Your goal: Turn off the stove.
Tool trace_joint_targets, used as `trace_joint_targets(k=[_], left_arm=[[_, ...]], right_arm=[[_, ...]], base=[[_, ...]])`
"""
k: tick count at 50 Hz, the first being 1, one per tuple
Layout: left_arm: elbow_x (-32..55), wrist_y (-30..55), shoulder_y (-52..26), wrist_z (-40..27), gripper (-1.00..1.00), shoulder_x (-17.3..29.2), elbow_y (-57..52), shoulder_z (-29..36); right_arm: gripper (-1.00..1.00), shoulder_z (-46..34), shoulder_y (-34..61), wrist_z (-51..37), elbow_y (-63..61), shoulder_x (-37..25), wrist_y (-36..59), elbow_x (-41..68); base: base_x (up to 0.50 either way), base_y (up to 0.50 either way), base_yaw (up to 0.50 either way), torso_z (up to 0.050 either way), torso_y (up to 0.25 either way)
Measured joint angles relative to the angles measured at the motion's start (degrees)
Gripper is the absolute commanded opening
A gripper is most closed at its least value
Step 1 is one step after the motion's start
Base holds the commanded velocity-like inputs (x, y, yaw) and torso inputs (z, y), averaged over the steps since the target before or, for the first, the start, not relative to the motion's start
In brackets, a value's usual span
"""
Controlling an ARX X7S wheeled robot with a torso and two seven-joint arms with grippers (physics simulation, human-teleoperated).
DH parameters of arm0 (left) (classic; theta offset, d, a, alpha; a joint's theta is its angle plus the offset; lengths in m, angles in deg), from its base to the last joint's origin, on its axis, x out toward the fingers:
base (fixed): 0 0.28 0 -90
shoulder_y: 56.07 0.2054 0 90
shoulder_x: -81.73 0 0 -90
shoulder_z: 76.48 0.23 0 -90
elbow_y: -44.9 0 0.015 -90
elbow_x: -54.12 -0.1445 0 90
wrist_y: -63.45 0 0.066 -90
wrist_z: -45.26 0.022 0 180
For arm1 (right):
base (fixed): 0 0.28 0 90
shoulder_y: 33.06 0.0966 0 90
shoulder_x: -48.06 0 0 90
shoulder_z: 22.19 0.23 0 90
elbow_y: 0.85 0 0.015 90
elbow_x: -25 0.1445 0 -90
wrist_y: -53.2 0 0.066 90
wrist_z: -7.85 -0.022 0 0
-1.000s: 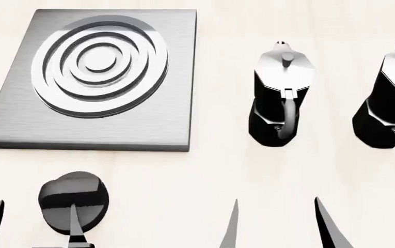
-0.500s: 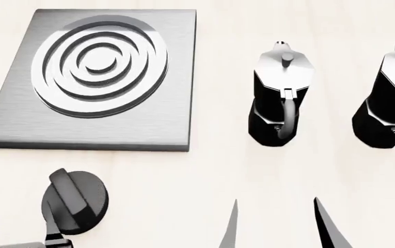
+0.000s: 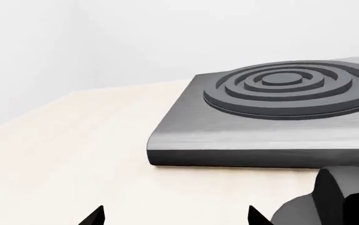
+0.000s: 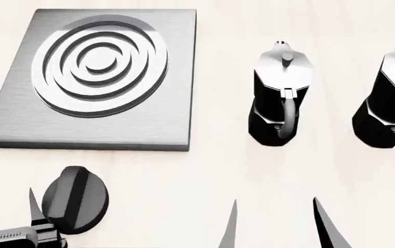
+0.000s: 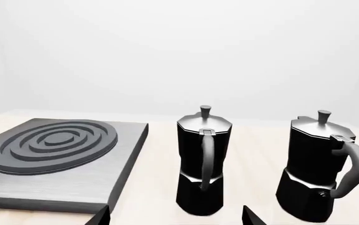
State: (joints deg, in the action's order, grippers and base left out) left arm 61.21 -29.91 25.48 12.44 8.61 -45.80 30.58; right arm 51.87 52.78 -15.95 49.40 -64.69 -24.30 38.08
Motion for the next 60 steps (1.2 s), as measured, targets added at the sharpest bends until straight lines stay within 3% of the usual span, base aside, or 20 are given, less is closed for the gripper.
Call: trace_joint_targets(k=[12,30,60], left_arm=[[0.6,0.8,0.3,-0.4,1.00,0.6,-1.1,-0.4],[1.4,4.0,3.5,-2.2,1.00,3.3,-11.4,-2.0],[9.0,7.9,7.5,3.7,1.00,9.0,-28.9,-0.3]], right_arm=[[1.00,-0.1,0.0,-0.2,0.0,-0.2,-0.1,0.1],[1.00,-0.5,-0.1,-0.3,0.2,-0.4,-0.3,0.1],[1.00,-0.8,0.7,-0.3,2.4,0.0,-2.2,0.3]], base=[[0.00,0.00,0.00,0.000,-0.001],[0.00,0.00,0.00,0.000,0.000],[0.00,0.00,0.00,0.000,0.000]])
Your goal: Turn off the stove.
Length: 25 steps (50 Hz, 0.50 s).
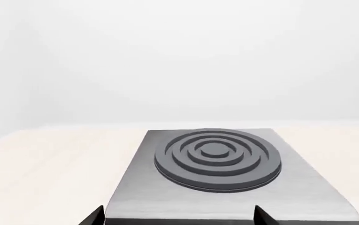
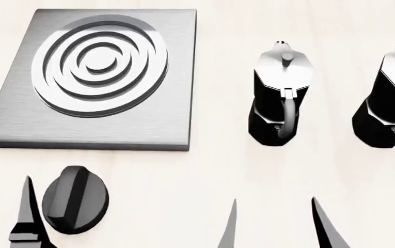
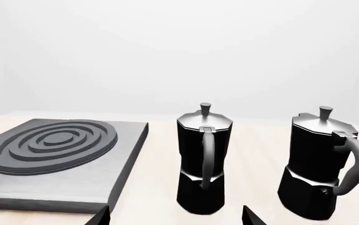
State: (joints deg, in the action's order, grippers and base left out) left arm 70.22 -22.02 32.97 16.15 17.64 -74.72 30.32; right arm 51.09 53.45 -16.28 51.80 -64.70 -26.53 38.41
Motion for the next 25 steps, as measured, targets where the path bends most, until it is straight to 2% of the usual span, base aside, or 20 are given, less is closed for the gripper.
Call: trace_joint_targets(k=[25], left_arm=[[3.9,2.8,-0.4,1.8,1.00,2.0,-5.9,0.8]], right_arm=[[1.00,0.3,3.4,-0.6,0.4,0.4,1.1,0.6]], base=[[0.00,0.00,0.00,0.000,0.000]])
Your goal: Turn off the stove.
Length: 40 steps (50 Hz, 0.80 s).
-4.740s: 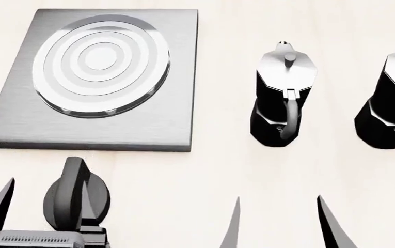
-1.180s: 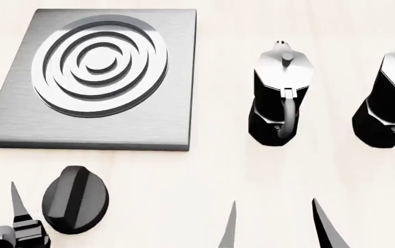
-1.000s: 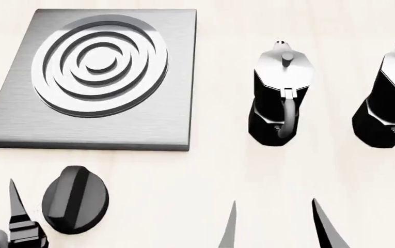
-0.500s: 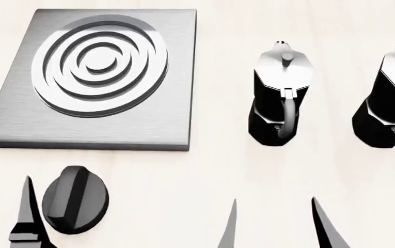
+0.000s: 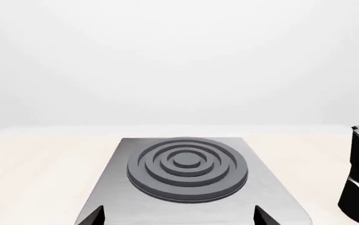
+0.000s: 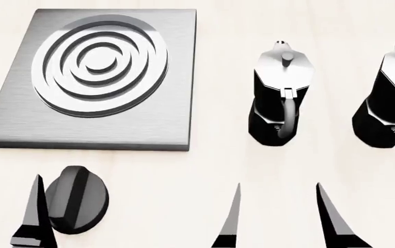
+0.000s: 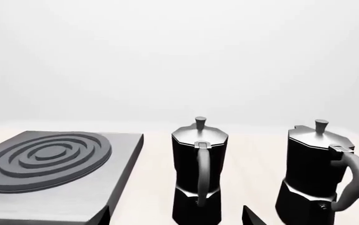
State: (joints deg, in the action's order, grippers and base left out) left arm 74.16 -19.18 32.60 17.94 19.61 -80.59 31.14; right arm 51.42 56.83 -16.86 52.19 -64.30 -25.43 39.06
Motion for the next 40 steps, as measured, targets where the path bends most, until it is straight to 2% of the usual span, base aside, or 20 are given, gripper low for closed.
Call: trace_joint_targets(k=[40], left_arm=[[4.2,6.6,-4.7,-1.0,1.00,1.7,-6.1,-0.4]], right_arm=[[1.00,0.8,5.7,-1.0,-3.5,-0.4,3.9,1.8]], base=[[0.00,0.00,0.00,0.000,0.000]])
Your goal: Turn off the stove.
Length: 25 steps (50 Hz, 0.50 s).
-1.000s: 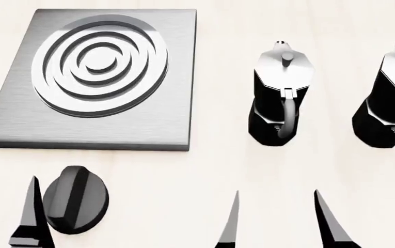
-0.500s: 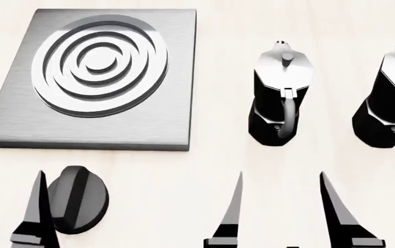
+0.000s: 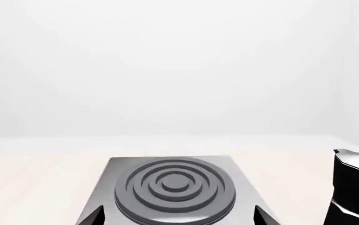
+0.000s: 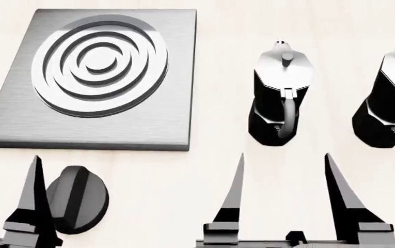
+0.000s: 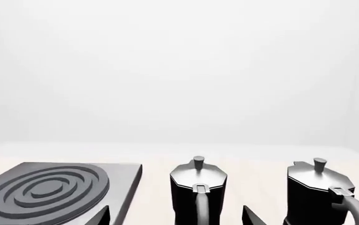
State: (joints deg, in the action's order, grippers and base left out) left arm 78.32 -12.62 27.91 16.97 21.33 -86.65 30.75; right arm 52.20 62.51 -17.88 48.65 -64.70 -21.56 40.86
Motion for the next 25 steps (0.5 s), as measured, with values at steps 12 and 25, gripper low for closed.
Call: trace_joint_targets(k=[12,25], left_arm=[[1.1,1.8,-1.8,-0.8,1.00,0.4,-1.8,-0.6],[2.0,3.9,-3.7,-1.8,1.00,0.9,-4.0,-0.9]], right_arm=[[1.00,0.3,1.9,-0.4,-1.7,-0.2,1.8,0.8],[1.00,0.6,3.4,-1.1,-4.0,-0.5,3.5,1.6]], base=[[0.00,0.00,0.00,0.000,0.000],[0.00,0.00,0.00,0.000,0.000]])
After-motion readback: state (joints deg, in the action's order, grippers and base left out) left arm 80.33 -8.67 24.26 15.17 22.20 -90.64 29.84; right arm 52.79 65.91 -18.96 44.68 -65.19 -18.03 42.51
